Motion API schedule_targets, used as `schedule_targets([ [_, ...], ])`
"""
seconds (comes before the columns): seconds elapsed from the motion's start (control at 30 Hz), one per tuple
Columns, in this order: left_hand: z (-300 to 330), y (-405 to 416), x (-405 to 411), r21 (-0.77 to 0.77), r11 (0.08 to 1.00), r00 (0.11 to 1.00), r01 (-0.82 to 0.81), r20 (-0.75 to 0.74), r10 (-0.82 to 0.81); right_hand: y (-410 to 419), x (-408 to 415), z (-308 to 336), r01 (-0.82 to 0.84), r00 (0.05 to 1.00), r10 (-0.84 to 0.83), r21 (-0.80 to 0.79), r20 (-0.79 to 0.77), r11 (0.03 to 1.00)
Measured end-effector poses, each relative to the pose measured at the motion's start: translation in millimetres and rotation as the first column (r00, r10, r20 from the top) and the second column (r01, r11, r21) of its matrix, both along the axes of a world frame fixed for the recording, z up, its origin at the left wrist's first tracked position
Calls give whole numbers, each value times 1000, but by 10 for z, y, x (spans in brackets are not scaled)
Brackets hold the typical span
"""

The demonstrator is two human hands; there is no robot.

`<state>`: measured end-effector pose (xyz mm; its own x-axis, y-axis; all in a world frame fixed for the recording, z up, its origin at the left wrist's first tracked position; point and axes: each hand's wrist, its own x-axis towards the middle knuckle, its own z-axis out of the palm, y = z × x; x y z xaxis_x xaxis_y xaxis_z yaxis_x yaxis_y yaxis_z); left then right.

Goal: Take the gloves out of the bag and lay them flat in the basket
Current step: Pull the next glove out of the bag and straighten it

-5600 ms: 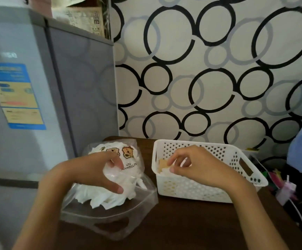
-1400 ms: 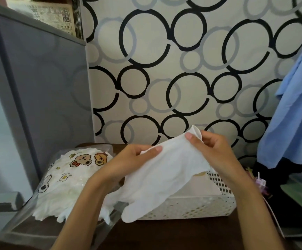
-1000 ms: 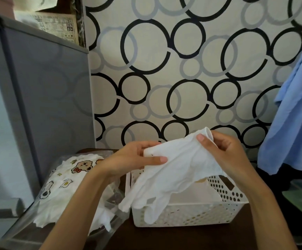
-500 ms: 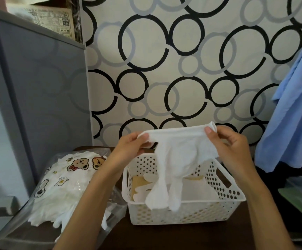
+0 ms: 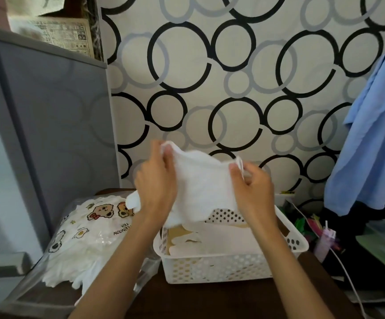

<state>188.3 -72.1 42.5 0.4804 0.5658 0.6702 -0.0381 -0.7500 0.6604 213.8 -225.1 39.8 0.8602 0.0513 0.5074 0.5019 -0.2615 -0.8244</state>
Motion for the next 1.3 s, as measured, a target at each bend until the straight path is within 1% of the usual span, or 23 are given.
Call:
schedule_targets([
  [0.03,-73,10,78,83,995,986,49,-163,-35,-115,82,-93,2,994,-14,-111,-107,994],
  [0.1,-240,8,243,181,962,876,205,-473,-98,-315,268,-289,-18,958,-73,-315,-276,949],
  [0.13,-319,-2,320,205,938,803,278,-586,-110,-379,363,-374,-22,944,-115,-406,-311,914],
  [0.2,-464,-46,437,232,901,689,366,-719,-95,-458,489,-489,-29,933,-187,-581,-308,814],
  [0.3,-596,-119,531,301,865,641,401,-767,-31,-508,562,-547,-38,935,-232,-726,-269,686],
  [0.43,-608,-167,604,509,765,658,396,-738,150,-499,604,-552,28,940,-302,-850,-156,527],
  [0.5,-575,-172,609,570,725,673,386,-712,202,-485,614,-569,54,947,-303,-883,-102,466],
  [0.6,-494,-177,553,584,743,717,327,-666,208,-476,599,-578,50,958,-276,-897,-82,440],
  [0.67,-428,-141,484,517,804,727,293,-667,164,-479,556,-555,63,964,-261,-897,-60,438],
  [0.7,-407,-107,452,454,836,701,307,-702,124,-479,535,-543,97,970,-244,-891,-16,443],
  [0.73,-398,-69,421,385,857,648,344,-757,80,-473,509,-527,134,976,-215,-882,38,452],
  [0.77,-398,-45,389,326,859,573,395,-818,46,-459,490,-518,151,982,-174,-874,77,462],
  [0.8,-414,-39,362,291,848,495,442,-868,40,-437,475,-517,122,990,-120,-872,74,473],
  [0.83,-444,-51,335,282,832,426,477,-903,61,-406,474,-531,41,998,-57,-878,15,477],
  [0.87,-479,-80,317,289,812,371,506,-924,97,-374,481,-551,-79,996,0,-890,-89,450],
  [0.9,-512,-115,304,295,795,324,530,-937,132,-346,498,-586,-212,976,31,-895,-218,392],
  [0.97,-550,-159,300,276,779,268,563,-953,143,-324,534,-640,-418,902,8,-868,-432,268],
  [1.0,-546,-155,305,257,781,254,569,-958,131,-333,564,-655,-475,870,-23,-851,-492,225],
  [1.03,-526,-137,305,244,787,246,567,-962,121,-345,594,-658,-510,848,-48,-838,-528,195],
  [1.1,-472,-78,315,253,795,258,551,-958,126,-377,648,-652,-557,817,-59,-811,-574,180],
  [1.17,-424,-35,324,322,789,298,523,-937,185,-391,698,-639,-602,783,-55,-777,-619,182],
  [1.23,-405,-49,332,471,727,393,499,-871,294,-402,729,-635,-620,767,-55,-761,-639,189],
  [1.3,-397,-92,340,593,649,517,476,-786,339,-401,724,-600,-580,806,-15,-794,-592,181],
])
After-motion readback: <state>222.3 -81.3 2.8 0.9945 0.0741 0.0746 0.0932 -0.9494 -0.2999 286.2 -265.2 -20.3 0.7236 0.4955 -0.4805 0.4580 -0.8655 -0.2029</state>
